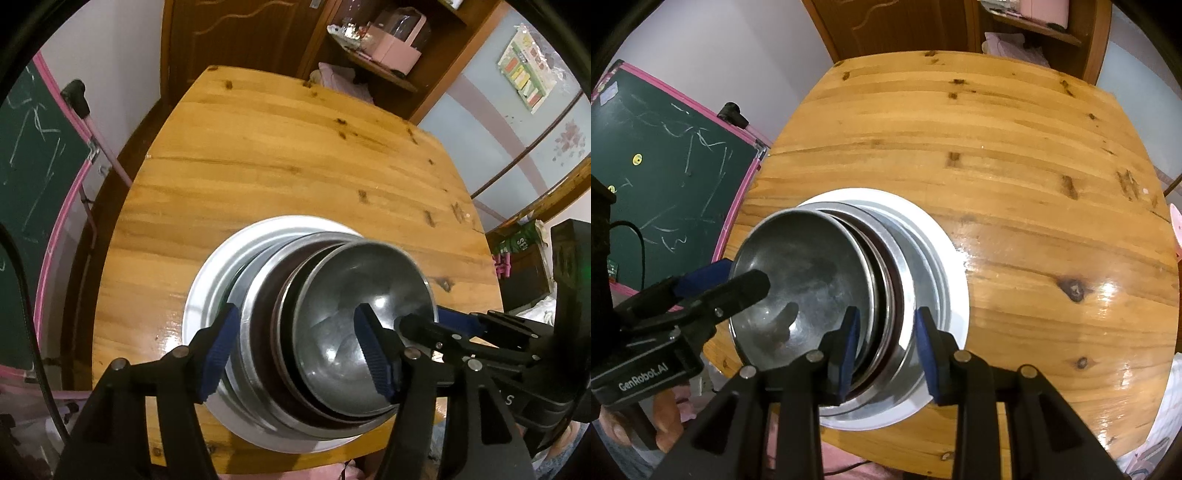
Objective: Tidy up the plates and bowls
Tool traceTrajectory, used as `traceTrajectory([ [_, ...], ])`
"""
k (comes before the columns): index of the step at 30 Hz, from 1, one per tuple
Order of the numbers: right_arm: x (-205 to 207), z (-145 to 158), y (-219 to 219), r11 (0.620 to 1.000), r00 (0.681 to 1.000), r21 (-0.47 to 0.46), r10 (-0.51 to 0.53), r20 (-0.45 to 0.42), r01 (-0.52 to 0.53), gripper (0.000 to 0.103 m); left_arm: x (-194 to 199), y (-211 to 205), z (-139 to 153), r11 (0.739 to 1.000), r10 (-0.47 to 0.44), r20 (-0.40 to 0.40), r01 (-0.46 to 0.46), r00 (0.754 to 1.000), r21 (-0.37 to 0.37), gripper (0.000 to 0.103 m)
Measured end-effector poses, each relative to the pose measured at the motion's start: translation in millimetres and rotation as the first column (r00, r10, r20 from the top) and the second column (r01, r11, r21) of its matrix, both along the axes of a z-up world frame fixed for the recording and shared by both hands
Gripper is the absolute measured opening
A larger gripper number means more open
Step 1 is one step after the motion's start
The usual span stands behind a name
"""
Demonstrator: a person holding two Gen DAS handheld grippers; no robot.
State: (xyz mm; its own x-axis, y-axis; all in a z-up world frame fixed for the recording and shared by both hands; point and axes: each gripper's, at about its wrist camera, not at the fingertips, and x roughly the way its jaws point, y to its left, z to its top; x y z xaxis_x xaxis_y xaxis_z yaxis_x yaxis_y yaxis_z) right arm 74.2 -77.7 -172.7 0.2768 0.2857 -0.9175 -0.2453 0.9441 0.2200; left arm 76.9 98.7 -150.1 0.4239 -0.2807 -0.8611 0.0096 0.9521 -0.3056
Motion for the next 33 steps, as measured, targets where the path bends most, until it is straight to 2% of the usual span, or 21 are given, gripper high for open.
traceTrajectory([
  [9, -9.4, 12.0, -10.6, 1.0, 0.999, 0.021, -0.007, 0.039, 0.007, 0.031, -6.5, -3.9, 17.0, 0.999, 0.013, 0.041, -0.015, 0.999, 0.037, 0.065],
  [17, -19.8, 27.1, -21.6, 0.999, 0.995, 0.029, -0.029, 0.097, 0.026, 0.032, -17.9, -6.6, 36.6, 0.997, 0.017, 0.11, -0.024, 0.994, 0.069, 0.066],
  [22, -29.7, 43.5, -31.6, 0.998, 0.988, 0.046, -0.043, 0.149, 0.036, 0.031, -28.8, -17.0, 56.8, 0.996, 0.002, 0.17, -0.017, 0.985, 0.086, 0.075],
  [27, -47.9, 64.1, -42.6, 0.998, 0.974, 0.038, -0.053, 0.219, 0.046, 0.032, -45.9, -34.6, 84.9, 0.996, -0.04, 0.231, 0.021, 0.972, 0.087, 0.078],
  [29, -54.1, 70.2, -46.4, 0.998, 0.97, 0.036, -0.063, 0.236, 0.056, 0.032, -53.0, -42.3, 95.0, 0.996, -0.056, 0.25, 0.036, 0.967, 0.082, 0.083],
  [33, -75.8, 87.3, -58.2, 0.997, 0.954, 0.025, -0.074, 0.291, 0.07, 0.032, -68.9, -58.6, 113.0, 0.995, -0.082, 0.287, 0.064, 0.954, 0.074, 0.086],
])
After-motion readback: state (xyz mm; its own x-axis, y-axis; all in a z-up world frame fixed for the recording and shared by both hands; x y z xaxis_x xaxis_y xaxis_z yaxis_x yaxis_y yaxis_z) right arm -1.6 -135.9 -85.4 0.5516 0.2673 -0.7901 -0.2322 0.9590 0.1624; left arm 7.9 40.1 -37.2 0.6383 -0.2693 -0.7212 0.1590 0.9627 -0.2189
